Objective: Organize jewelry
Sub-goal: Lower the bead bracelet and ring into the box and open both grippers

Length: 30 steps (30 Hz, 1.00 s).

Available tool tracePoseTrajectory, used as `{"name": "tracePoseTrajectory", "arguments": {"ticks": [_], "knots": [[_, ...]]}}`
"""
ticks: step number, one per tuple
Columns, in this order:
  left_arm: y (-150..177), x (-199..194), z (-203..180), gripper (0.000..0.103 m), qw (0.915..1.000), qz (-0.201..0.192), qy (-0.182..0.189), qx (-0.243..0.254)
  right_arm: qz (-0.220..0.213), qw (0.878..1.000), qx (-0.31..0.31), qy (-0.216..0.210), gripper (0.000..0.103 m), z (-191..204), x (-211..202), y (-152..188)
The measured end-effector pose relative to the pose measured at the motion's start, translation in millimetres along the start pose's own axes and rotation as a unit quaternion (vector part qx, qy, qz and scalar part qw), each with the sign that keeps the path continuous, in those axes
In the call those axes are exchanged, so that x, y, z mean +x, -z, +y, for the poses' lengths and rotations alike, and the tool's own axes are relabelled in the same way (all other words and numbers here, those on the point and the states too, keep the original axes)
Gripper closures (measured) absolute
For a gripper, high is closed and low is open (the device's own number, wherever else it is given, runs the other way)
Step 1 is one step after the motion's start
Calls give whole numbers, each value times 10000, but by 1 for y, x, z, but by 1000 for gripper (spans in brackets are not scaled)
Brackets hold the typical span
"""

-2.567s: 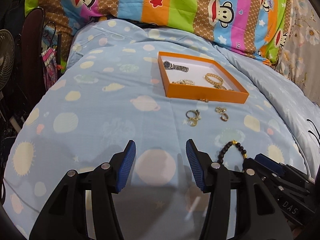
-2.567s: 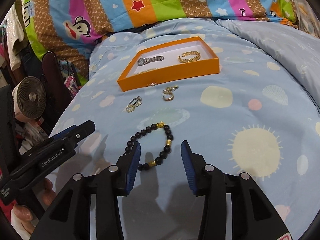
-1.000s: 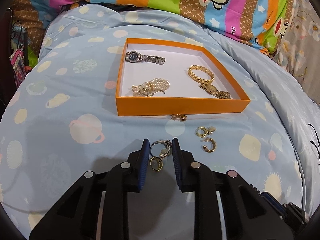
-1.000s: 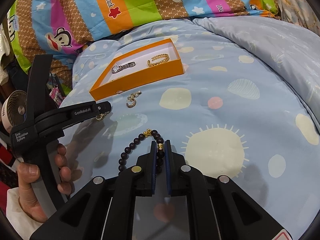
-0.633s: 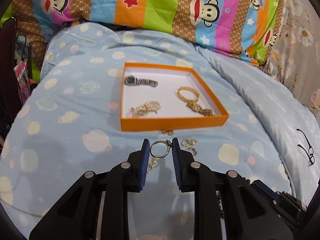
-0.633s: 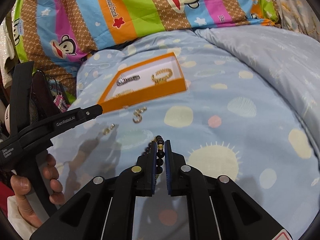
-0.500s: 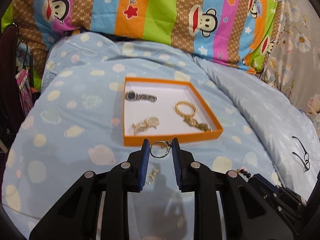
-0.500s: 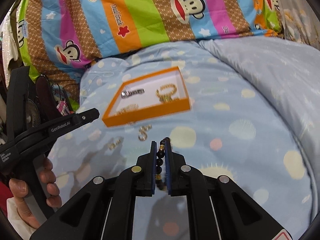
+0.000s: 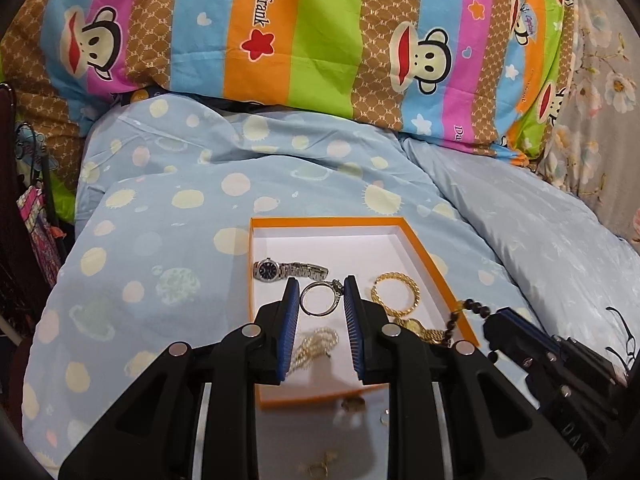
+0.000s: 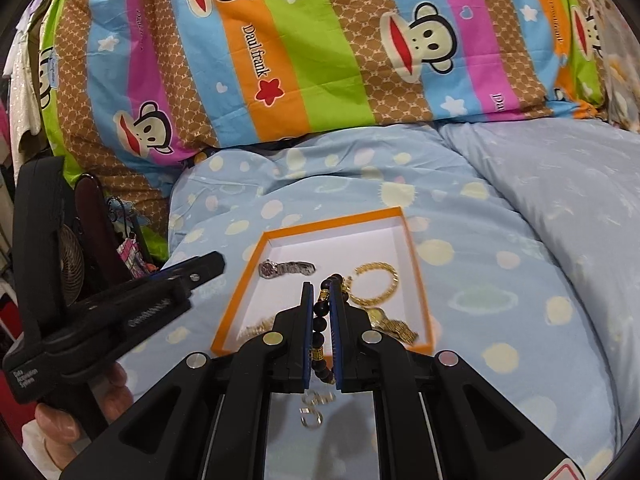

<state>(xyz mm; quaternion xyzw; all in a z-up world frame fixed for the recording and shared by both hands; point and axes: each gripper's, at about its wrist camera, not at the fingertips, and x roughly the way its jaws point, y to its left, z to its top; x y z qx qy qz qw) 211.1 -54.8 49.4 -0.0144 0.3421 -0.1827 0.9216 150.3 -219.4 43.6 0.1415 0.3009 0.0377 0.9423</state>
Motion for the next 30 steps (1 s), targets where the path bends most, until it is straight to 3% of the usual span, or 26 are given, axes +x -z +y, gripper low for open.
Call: {"name": "tracePoseTrajectory", "arguments": {"ticks": [9, 20, 22, 26, 30], "knots": [[-3, 62, -1, 81, 9995, 297, -92, 64, 402, 9992, 13, -29, 95, -8, 58, 9], [1, 94, 9, 80, 9984, 552, -126, -52, 639, 9978, 106, -135, 95, -20, 91, 4], [1, 93, 9, 80, 9985, 526, -140, -65, 563, 9983, 114, -117, 94, -19, 89, 4], [-2, 84, 10, 62, 9990, 392, -199, -76, 316, 9993, 197, -49, 90, -22, 69, 2], [-4, 66, 14, 60, 9993, 258, -206, -154, 73, 9994, 348, -2, 83, -28, 39, 7]]}}
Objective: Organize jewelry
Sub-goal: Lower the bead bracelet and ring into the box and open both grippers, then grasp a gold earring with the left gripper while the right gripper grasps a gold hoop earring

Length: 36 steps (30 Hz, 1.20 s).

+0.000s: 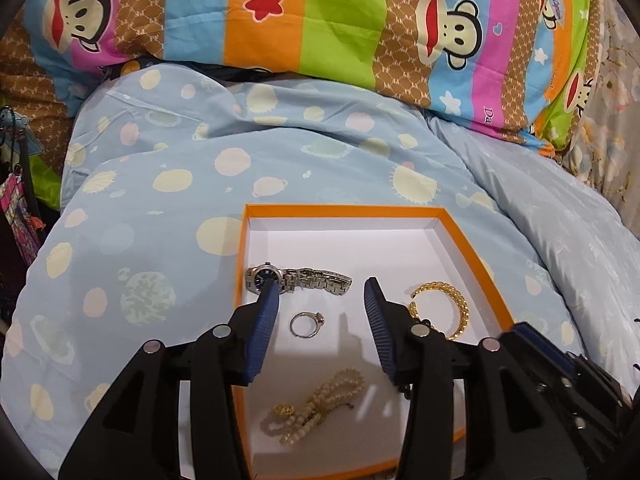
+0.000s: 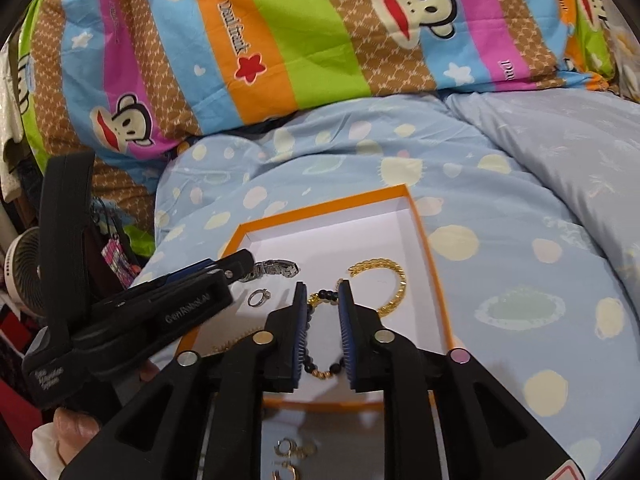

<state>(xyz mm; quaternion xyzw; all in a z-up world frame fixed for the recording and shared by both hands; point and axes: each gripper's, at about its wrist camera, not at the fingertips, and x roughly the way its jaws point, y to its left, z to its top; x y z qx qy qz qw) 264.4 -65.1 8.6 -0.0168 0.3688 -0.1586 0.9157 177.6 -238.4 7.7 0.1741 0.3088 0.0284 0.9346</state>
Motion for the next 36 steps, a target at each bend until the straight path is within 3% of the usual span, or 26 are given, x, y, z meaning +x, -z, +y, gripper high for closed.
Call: {"name": "tracePoseTrajectory", "arguments": {"ticks": [5, 13, 25, 36], "knots": [[14, -37, 15, 60, 9996, -194, 16, -190, -178, 9997, 35, 178, 75, -6, -40, 25], [71, -85, 34, 60, 9990, -113, 62, -436, 34, 9998, 17, 196, 67, 1, -66, 74], [129, -96, 29, 60, 9989, 277, 126, -352, 578, 9974, -331, 283, 67, 22, -54, 91], [129, -96, 42, 56, 9970, 288, 302, -653, 1140, 9916, -449, 425, 67, 36, -21, 91]]}}
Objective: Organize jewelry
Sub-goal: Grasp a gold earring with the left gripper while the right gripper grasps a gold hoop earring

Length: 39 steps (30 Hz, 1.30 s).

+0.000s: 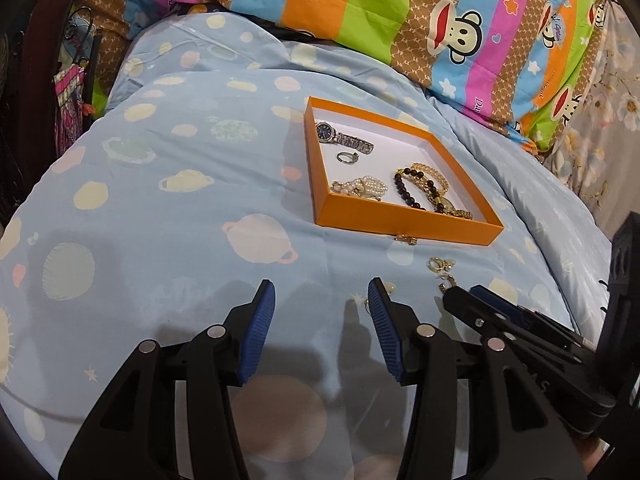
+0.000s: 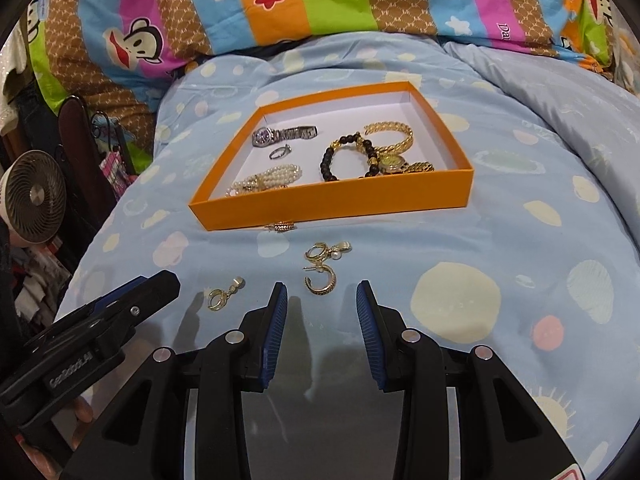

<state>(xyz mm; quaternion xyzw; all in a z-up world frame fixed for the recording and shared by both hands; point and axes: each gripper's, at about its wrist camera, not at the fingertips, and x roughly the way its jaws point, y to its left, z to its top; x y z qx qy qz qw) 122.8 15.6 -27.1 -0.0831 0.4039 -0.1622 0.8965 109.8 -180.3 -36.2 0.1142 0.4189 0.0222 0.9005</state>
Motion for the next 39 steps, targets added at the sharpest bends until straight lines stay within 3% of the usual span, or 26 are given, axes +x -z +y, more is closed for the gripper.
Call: {"name": "tracePoseTrajectory", "arguments": {"ticks": [6, 10, 30, 33, 39], "knots": [[5, -1, -2, 56, 9999, 85, 71, 87, 103, 9993, -170, 329, 69, 9, 8, -5], [8, -3, -1, 56, 9997, 137, 139, 112, 129, 9973, -344, 636, 87, 16, 11, -5], [3, 26, -44, 54, 9963, 458, -64, 723, -226, 9977, 356, 522, 87, -26, -30, 18], [2, 28, -46, 60, 9963, 456, -95, 725, -212, 9977, 467, 433, 87, -31, -29, 19], [1, 31, -45, 86, 9961, 498, -15, 725, -227, 9978, 510, 368, 87, -32, -29, 19]]}}
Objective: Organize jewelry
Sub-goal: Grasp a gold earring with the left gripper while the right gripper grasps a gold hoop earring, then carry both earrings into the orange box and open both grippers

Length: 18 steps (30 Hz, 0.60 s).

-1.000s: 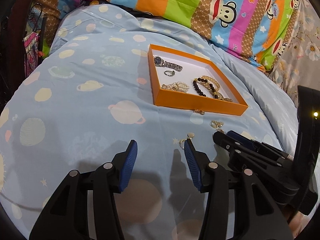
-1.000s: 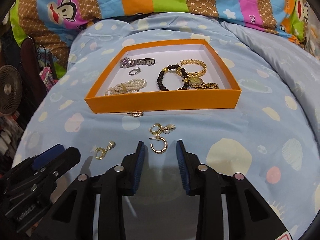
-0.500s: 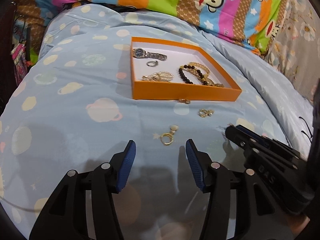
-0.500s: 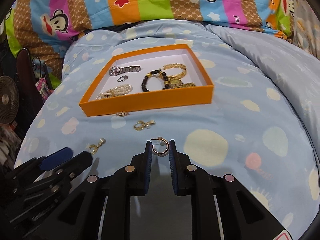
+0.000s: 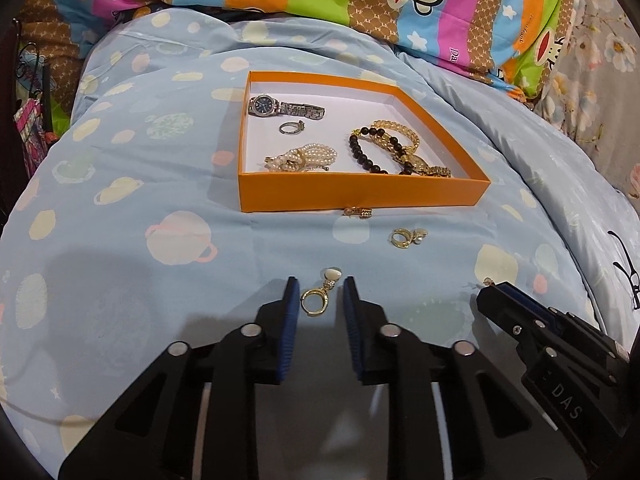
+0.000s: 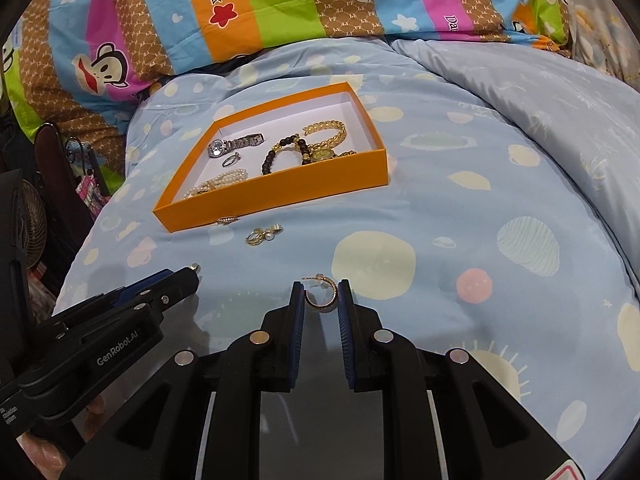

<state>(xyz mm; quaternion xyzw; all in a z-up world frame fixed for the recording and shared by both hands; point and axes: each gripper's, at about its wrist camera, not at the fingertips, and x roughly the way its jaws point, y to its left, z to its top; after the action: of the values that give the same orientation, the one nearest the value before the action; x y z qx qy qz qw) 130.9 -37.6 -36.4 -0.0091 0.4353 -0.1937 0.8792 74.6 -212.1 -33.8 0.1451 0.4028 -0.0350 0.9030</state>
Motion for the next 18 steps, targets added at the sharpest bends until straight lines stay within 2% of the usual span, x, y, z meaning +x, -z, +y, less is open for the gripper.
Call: {"name": "tracePoseTrajectory", "arguments": {"ticks": [1, 11, 18], "knots": [[0, 1, 0, 90, 10000, 8, 35, 4, -10, 10000, 3, -6, 87, 0, -1, 0], [-2, -11, 0, 90, 9998, -181, 84, 27, -175, 9998, -1, -43, 87, -5, -14, -2], [-20, -32, -3, 90, 9987, -474, 144, 88, -477, 9988, -43, -66, 87, -9, -29, -27]]}}
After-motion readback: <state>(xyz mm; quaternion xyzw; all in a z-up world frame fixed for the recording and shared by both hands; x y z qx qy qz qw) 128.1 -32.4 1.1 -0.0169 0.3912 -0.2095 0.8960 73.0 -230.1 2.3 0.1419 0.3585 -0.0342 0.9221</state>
